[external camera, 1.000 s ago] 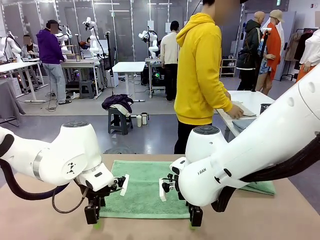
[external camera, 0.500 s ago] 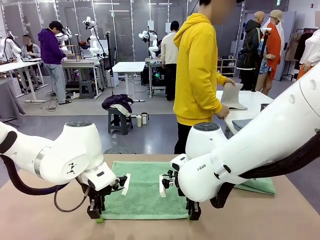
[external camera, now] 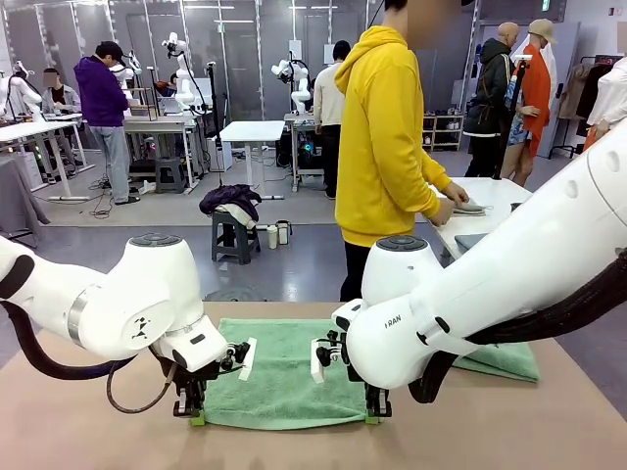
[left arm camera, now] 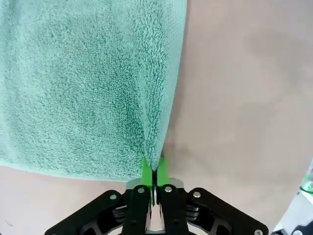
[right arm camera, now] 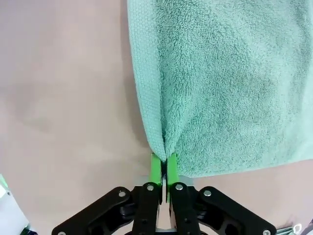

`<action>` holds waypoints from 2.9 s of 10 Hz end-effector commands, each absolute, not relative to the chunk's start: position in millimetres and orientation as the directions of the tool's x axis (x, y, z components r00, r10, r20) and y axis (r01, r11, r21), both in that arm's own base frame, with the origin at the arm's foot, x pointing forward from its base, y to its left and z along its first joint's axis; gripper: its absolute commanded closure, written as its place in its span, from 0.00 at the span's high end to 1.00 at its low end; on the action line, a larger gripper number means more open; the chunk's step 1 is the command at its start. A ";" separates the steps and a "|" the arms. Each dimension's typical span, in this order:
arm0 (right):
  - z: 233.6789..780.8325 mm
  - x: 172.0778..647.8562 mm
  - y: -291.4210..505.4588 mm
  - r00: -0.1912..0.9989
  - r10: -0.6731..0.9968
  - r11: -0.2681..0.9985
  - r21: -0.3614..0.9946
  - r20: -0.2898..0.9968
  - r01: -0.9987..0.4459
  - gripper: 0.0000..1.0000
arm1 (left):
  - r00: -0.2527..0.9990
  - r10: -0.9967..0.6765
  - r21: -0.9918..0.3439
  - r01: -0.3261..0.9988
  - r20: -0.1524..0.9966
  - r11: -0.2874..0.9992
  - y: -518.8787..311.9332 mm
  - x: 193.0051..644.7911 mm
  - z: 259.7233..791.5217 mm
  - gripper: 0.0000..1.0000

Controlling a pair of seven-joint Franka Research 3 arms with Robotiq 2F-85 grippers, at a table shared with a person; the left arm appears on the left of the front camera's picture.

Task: Fold the towels and place them in the basket.
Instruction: When a person lays out a Towel with hook on the table, fold it in half twice.

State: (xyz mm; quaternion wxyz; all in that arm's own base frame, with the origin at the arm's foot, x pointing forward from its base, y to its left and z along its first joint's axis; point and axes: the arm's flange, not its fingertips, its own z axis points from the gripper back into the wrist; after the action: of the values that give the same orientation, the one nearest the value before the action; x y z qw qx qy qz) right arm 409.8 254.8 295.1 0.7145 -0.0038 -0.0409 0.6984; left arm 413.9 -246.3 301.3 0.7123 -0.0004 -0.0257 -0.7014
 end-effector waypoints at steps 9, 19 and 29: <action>378.4 309.9 260.8 0.046 0.995 0.060 -0.161 0.087 -0.985 0.00 | 0.049 -0.998 0.032 0.998 0.040 0.050 -248.2 334.0 387.6 0.00; 409.4 428.4 279.0 0.168 0.984 0.173 -0.115 0.055 -0.978 0.00 | 0.130 -0.991 0.010 0.991 0.009 0.130 -258.9 456.0 425.4 0.00; 377.0 472.8 273.4 0.172 0.984 0.177 -0.138 0.047 -0.975 0.00 | 0.184 -0.983 -0.061 0.981 0.005 0.184 -251.5 503.2 396.7 0.00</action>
State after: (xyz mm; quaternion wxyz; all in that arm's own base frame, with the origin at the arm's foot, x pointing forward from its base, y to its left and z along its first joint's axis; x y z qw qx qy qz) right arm 474.3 276.6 373.6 0.7608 -0.0396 -0.0658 0.6445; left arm 504.0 -253.5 395.1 0.7682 -0.0266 0.0183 -0.6394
